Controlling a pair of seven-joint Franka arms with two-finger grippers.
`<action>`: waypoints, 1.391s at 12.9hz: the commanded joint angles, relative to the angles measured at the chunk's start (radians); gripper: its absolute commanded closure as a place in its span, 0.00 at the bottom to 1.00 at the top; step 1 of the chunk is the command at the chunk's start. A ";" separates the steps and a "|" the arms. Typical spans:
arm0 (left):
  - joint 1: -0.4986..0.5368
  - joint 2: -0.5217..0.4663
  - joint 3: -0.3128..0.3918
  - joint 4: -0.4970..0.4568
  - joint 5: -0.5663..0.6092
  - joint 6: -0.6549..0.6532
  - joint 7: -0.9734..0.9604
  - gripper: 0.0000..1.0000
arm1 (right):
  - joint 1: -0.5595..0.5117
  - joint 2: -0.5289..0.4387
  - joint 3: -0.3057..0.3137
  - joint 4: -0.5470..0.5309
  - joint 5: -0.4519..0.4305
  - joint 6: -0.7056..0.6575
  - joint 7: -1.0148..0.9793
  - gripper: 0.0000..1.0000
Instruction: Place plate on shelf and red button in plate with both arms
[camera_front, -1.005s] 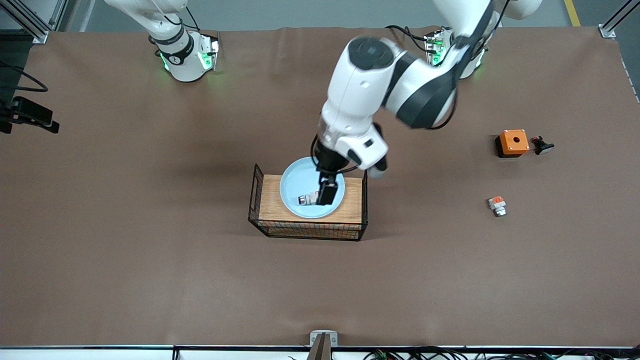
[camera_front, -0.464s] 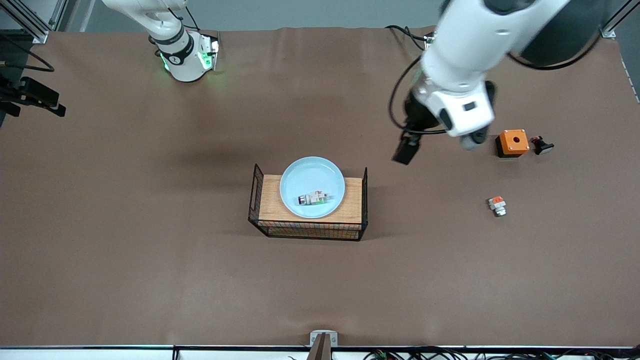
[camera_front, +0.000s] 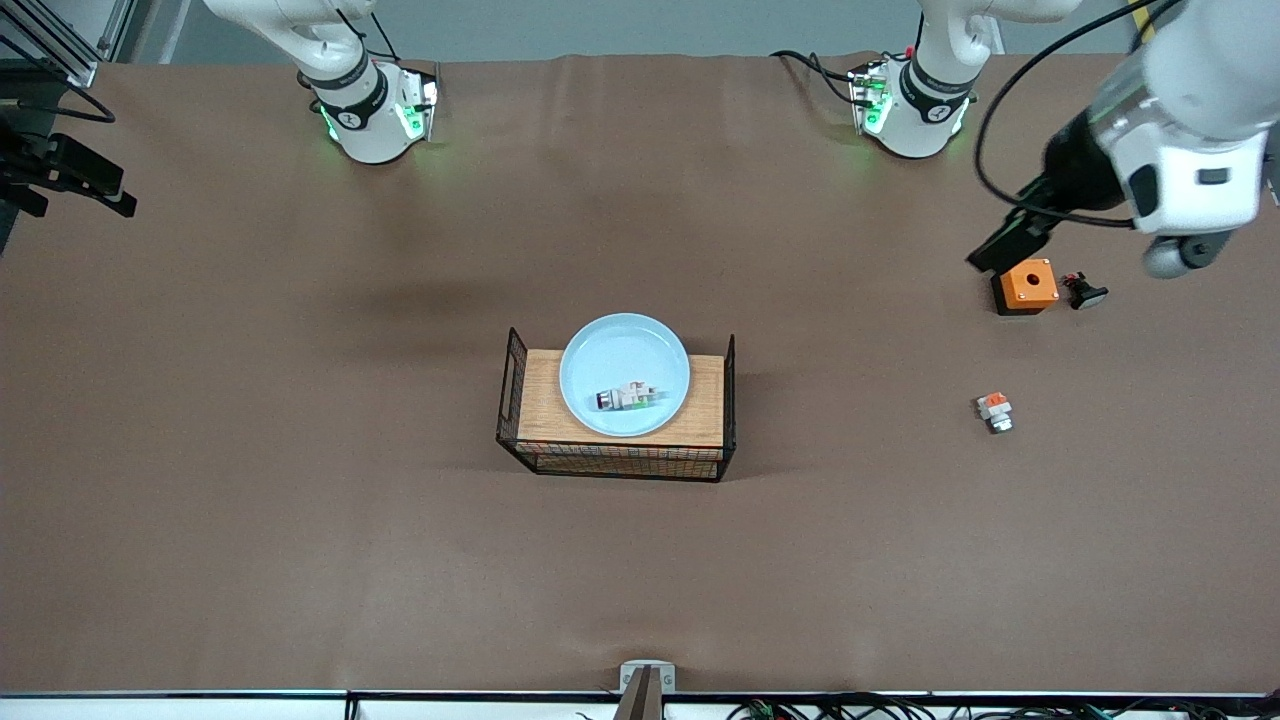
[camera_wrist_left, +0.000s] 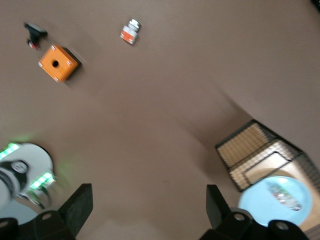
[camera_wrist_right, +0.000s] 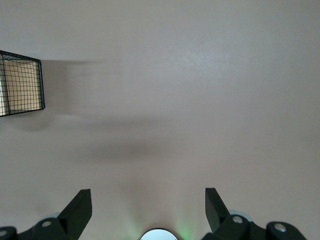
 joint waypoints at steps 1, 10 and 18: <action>0.095 -0.094 -0.003 -0.143 -0.004 0.013 0.230 0.00 | 0.012 -0.022 -0.011 -0.024 0.012 0.019 0.016 0.00; 0.169 -0.179 0.140 -0.302 0.079 0.120 0.818 0.00 | 0.023 -0.025 -0.005 -0.023 0.014 0.023 0.016 0.00; 0.160 -0.143 0.132 -0.263 0.101 0.210 0.866 0.00 | 0.023 -0.024 -0.007 -0.023 0.014 0.025 0.016 0.00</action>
